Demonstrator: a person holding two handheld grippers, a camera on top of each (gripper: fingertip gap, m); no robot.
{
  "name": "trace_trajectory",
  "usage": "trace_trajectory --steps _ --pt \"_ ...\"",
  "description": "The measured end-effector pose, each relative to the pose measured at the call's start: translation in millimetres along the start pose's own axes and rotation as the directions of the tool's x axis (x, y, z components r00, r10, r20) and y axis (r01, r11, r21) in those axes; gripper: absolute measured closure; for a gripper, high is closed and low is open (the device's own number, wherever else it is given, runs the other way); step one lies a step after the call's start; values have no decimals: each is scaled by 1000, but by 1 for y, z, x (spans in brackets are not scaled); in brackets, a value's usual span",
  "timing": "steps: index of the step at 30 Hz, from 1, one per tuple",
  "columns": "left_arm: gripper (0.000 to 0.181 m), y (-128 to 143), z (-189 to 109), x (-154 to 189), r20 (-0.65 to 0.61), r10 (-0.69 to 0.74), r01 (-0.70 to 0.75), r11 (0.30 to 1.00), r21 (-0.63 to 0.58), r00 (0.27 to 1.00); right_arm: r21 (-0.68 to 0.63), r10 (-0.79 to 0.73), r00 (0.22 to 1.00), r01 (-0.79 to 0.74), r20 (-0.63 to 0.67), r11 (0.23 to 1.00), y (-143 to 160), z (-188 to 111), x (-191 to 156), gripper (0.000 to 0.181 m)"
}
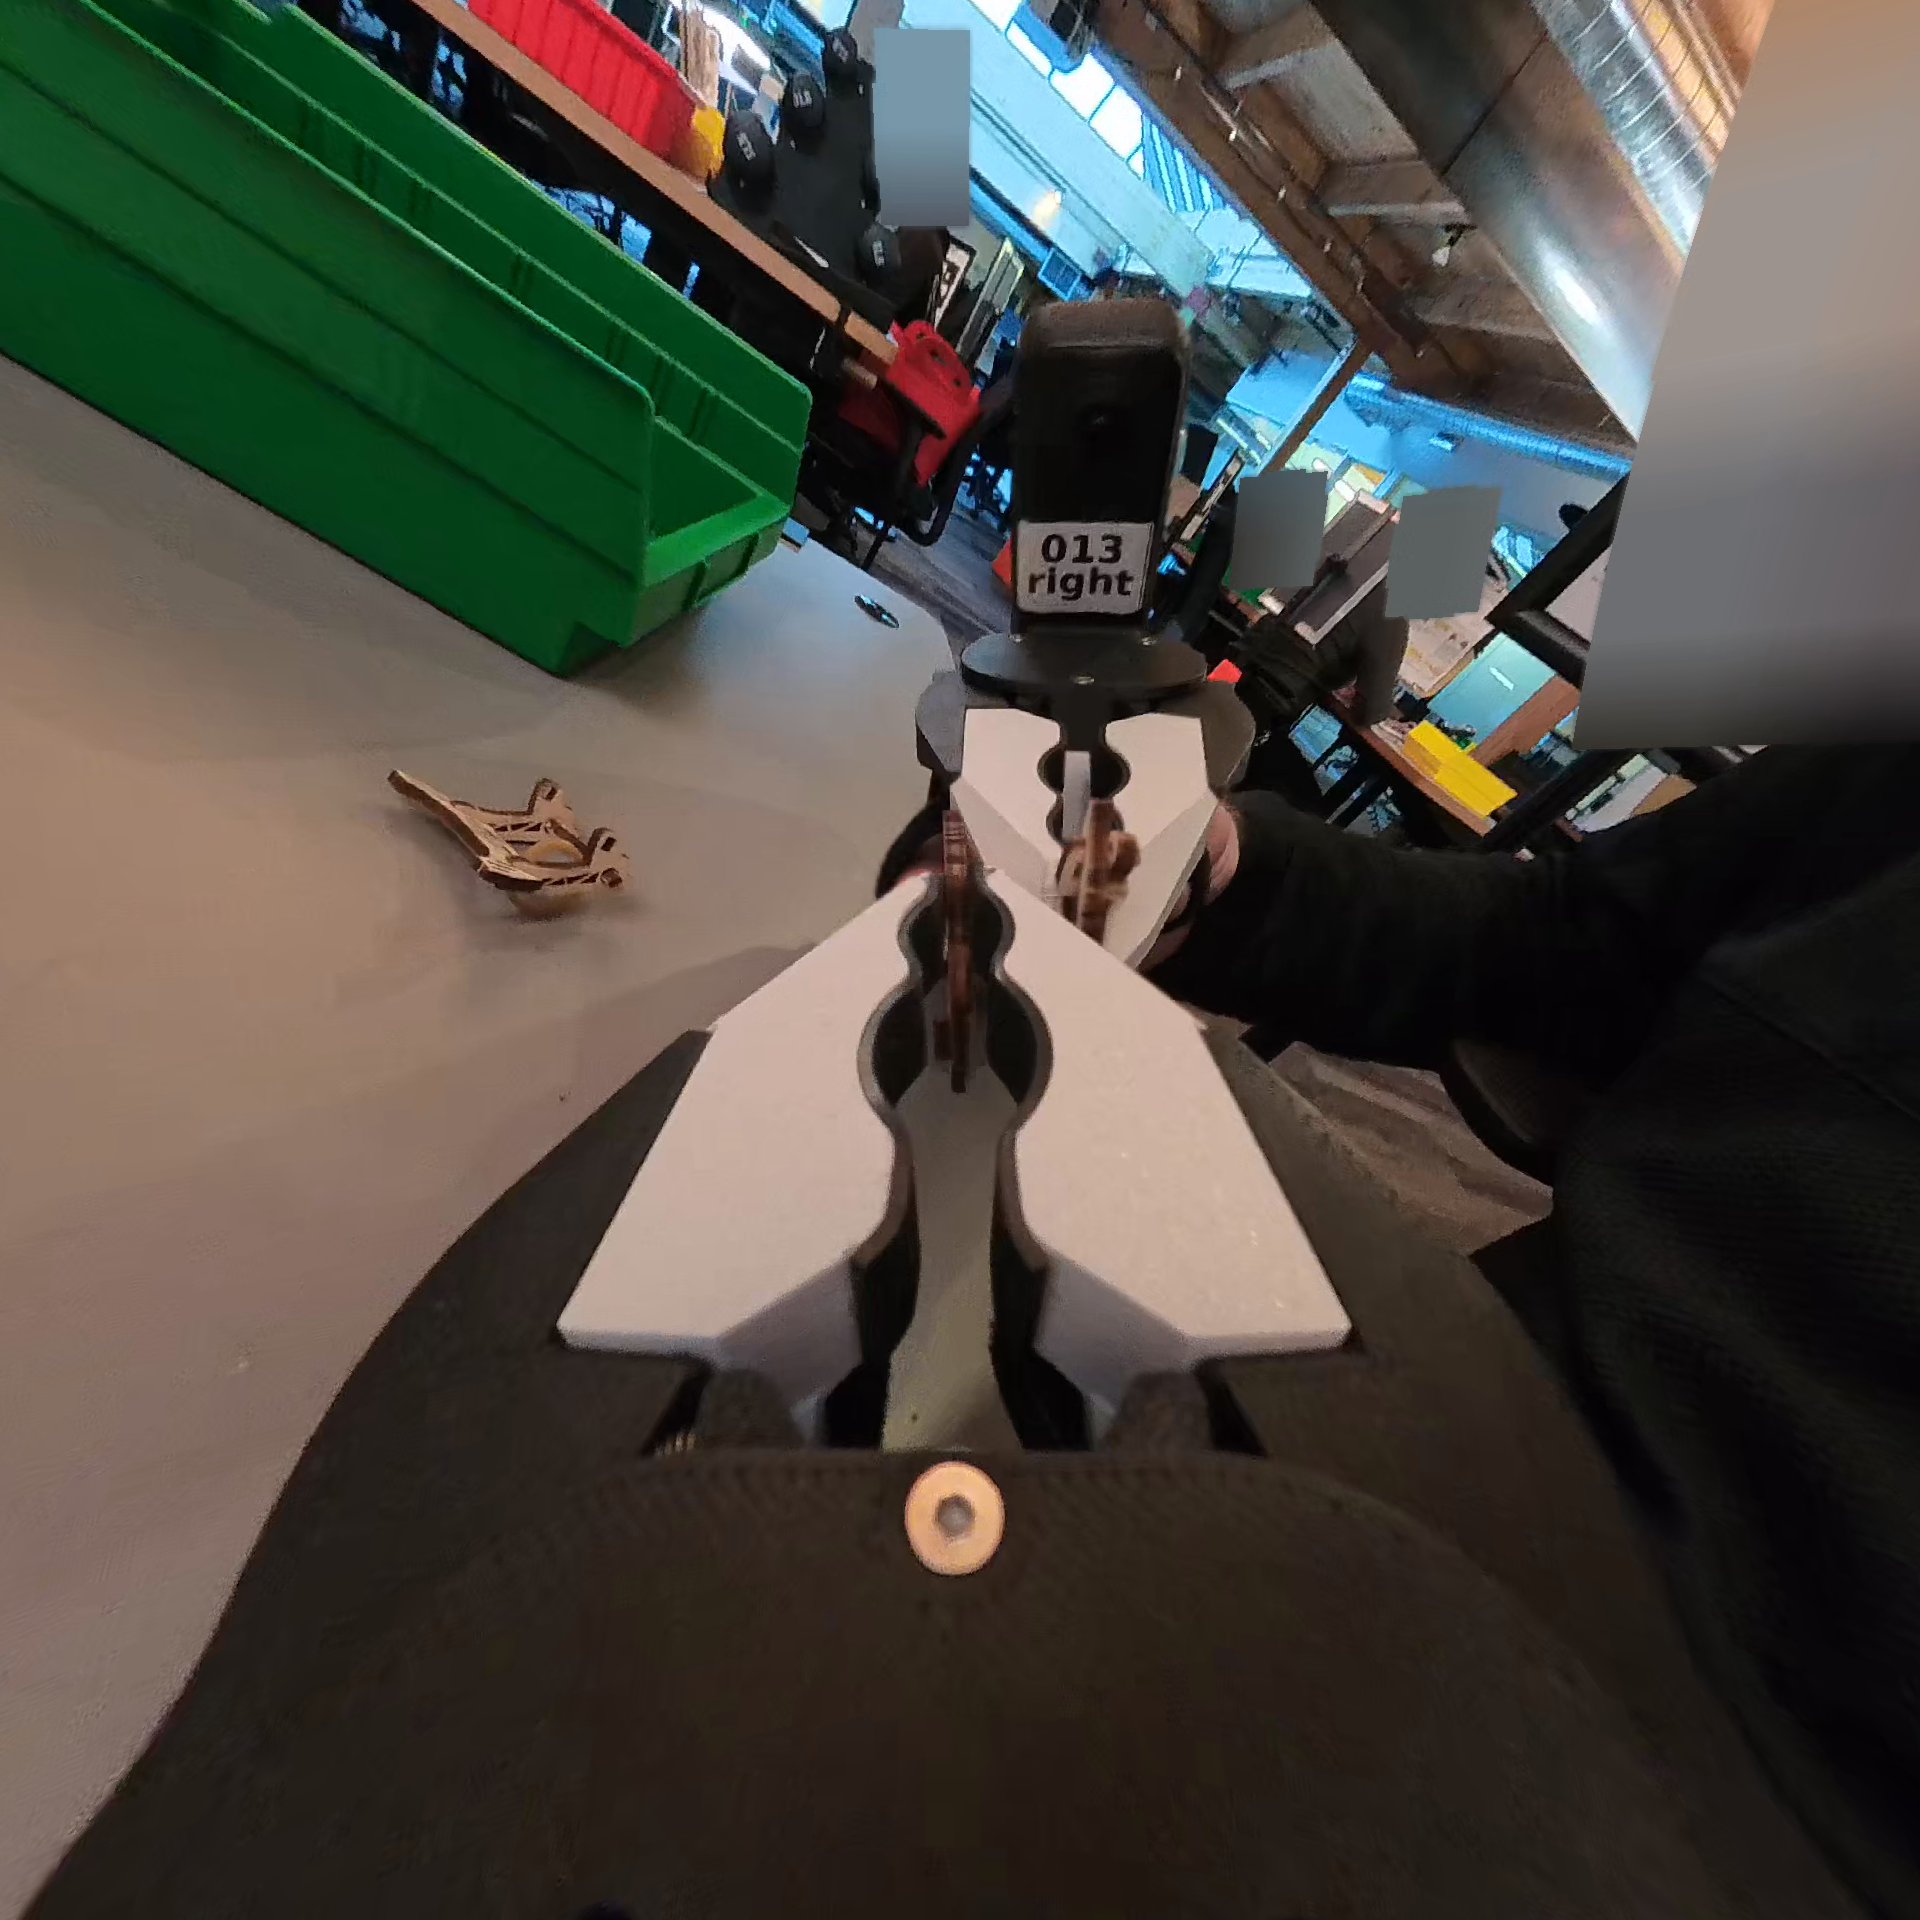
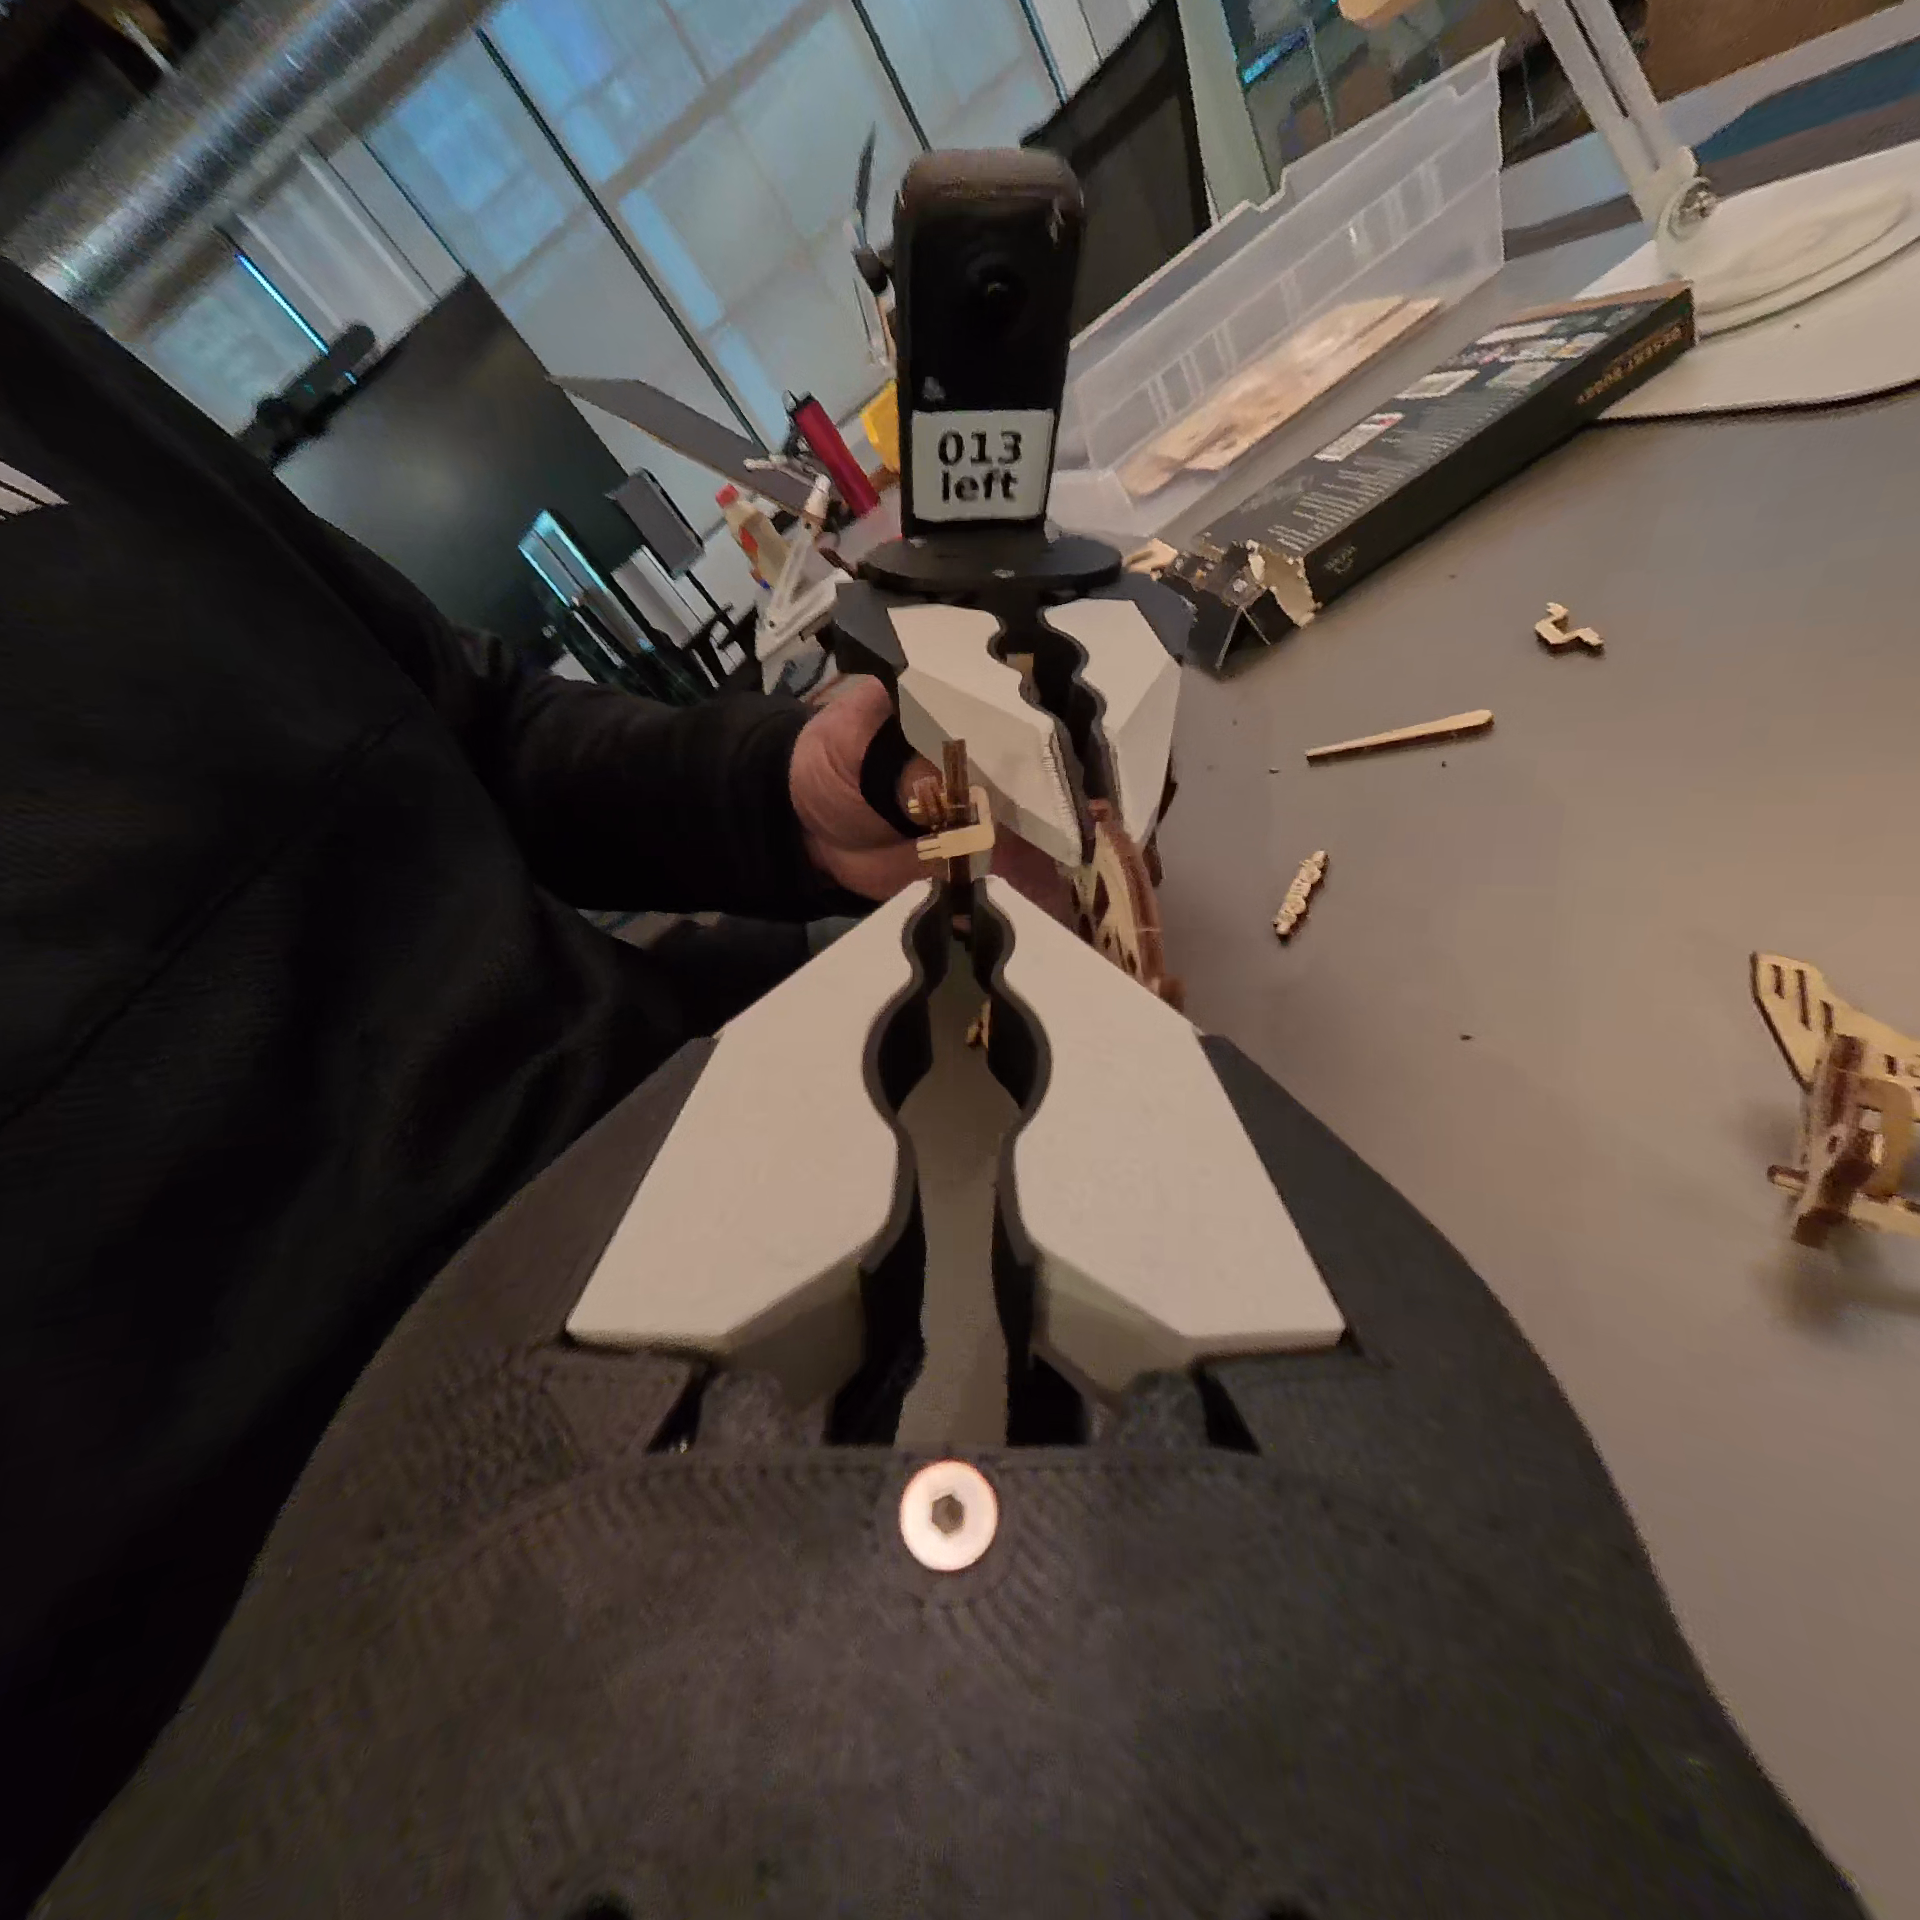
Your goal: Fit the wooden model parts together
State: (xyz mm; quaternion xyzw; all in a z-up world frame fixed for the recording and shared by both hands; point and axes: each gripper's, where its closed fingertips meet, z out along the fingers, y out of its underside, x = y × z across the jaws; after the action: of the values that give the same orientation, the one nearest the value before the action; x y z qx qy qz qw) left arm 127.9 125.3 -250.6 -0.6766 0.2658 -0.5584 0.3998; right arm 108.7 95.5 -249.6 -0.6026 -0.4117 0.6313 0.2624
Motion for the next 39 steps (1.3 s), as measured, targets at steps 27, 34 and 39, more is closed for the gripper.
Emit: trace_trajectory --steps 27,34,39 --pt "180 11 -3 -37 183 163 -129 975 -183 969 -393 -186 898 16 -399 919 23 -41 42 181" --pt "180 34 2 -33 202 425 -338 871 -356 883 -532 -267 834 -37 -483 846 56 -37 48 181" --pt "178 46 -1 -35 201 431 -321 849 -419 879 -542 -254 817 -82 -517 836 60 -36 52 181"
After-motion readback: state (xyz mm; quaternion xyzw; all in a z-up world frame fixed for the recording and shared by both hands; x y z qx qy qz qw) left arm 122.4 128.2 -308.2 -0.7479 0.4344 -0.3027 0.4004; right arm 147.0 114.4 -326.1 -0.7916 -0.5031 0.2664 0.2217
